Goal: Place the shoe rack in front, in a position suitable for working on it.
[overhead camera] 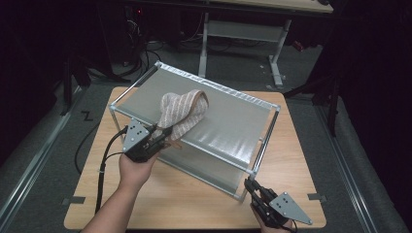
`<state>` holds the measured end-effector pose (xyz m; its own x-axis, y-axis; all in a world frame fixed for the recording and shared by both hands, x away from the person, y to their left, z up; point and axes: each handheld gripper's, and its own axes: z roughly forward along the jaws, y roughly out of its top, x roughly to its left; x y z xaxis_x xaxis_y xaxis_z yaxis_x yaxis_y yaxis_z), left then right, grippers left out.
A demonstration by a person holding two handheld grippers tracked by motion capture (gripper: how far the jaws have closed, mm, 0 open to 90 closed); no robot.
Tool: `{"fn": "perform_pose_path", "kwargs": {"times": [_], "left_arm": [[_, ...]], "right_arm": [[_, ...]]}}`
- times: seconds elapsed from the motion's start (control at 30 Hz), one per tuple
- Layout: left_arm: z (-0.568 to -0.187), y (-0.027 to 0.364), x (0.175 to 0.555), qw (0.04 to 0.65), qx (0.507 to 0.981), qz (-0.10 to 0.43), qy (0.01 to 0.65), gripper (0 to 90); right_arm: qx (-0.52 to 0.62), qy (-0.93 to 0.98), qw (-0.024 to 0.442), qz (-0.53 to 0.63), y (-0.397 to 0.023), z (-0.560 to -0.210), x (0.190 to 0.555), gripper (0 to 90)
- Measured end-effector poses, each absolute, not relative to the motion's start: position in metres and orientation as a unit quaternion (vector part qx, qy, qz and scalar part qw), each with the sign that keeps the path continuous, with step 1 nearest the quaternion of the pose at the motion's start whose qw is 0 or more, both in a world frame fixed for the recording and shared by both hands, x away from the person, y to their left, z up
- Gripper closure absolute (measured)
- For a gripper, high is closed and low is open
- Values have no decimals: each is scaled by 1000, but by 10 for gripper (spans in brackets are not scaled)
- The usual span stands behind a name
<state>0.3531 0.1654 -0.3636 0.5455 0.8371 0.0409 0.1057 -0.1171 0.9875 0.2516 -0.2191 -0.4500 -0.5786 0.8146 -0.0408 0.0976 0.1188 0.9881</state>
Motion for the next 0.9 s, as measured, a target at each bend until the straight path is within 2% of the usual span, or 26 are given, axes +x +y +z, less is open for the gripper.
{"fn": "perform_pose_path", "kwargs": {"times": [0.27,0.53,0.73,0.9], "left_arm": [[-362,160,367,560,676,323,354,712],[-351,161,363,572,669,319,352,696],[-335,148,356,595,668,308,323,697],[-343,143,368,540,688,330,355,697]], "right_arm": [[331,683,308,573,-216,-449,249,813],[327,684,307,575,-216,-450,249,812],[326,684,307,576,-215,-450,249,812],[326,685,307,574,-215,-449,249,812]]}}
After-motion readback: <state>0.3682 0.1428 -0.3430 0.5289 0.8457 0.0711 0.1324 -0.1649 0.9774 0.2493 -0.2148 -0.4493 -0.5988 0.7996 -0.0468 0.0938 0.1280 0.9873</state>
